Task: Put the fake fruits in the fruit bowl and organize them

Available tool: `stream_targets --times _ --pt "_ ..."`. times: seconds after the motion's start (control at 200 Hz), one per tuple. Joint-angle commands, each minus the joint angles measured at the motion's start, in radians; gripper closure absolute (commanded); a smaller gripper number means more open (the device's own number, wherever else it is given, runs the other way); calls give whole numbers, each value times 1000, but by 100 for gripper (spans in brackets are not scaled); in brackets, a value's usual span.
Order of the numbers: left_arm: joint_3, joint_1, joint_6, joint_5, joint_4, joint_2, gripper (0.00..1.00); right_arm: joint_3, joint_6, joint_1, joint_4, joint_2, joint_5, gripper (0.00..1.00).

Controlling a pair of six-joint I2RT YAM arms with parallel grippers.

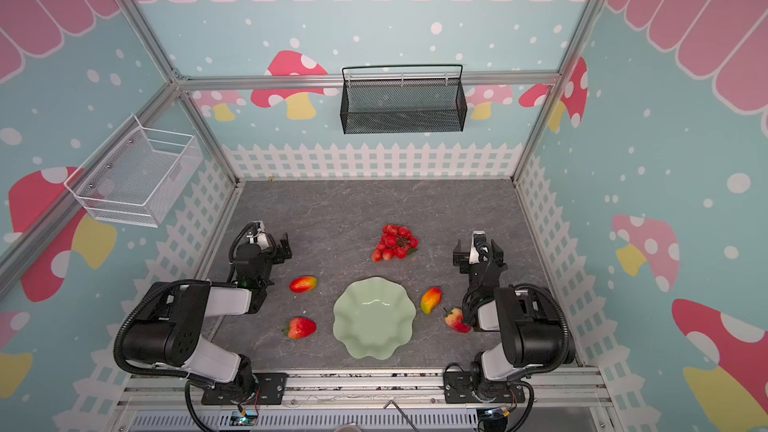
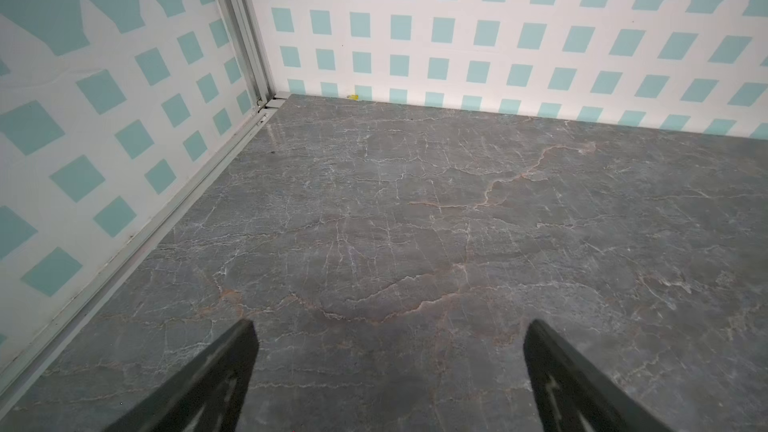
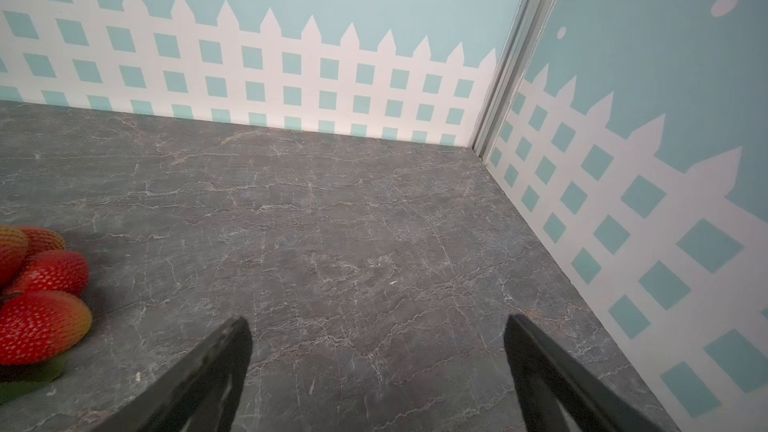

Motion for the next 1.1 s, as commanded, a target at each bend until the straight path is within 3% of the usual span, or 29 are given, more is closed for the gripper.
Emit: stream_targets --times 0.0,0.58,0.726,0.786,0.856,0.946,1.036,1.096 --pt "19 4 13 14 -7 -6 0 11 -17 3 19 7 8 2" --pt "16 5 13 11 -5 -9 0 9 -19 4 22 3 12 0" --pt "6 -8 -9 -87 -96 -147 0 -47 7 18 58 -85 129 0" --pt "0 -57 19 -164 -156 -245 0 -48 17 37 -9 -174 188 0" --pt "33 -143 32 -249 -291 -355 0 0 81 38 -251 -302 211 0" --pt "126 -260 -7 -263 -542 -459 0 36 147 38 -442 -419 142 0" --pt "232 -370 -55 -118 -776 -493 0 69 178 41 -578 -487 -53 1" --pt "298 -442 -102 57 -902 -480 0 79 207 40 -603 -498 -190 1"
